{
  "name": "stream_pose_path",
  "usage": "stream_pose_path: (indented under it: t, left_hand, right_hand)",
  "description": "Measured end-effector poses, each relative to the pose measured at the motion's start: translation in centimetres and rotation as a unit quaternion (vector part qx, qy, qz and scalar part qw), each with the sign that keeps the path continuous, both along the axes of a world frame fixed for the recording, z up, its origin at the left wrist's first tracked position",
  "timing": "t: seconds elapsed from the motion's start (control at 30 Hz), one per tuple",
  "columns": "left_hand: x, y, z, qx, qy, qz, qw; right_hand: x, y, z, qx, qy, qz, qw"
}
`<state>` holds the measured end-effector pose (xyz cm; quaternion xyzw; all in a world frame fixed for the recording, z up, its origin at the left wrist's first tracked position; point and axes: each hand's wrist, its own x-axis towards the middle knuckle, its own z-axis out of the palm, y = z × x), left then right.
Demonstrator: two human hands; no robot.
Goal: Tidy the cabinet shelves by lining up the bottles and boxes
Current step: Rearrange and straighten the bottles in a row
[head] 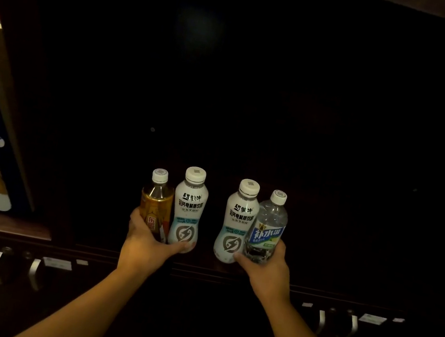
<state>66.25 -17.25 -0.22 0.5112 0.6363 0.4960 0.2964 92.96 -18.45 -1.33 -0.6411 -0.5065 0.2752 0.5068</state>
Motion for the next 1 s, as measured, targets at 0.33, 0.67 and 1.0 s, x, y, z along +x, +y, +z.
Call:
stream_pose_path:
  t: [0.33,0.67,1.0]
  left_hand:
    - [1.4,-0.1,0.2,-0.004,0.010,0.003,1.000]
    - [2.5,0.1,0.0,-0.003,0.016,-0.003,1.000]
    - [2.6,0.0,0.1,0.000,0.016,-0.003,1.000]
  right_hand:
    - [-0.9,0.3,0.2,-0.010,-0.009,-0.001,1.000]
    - [-1.6,0.5,0.2,-0.016,-0.005,-0.001,1.000]
    - [-1.8,0.2,0.0,-0.009,-0.001,0.002,1.000]
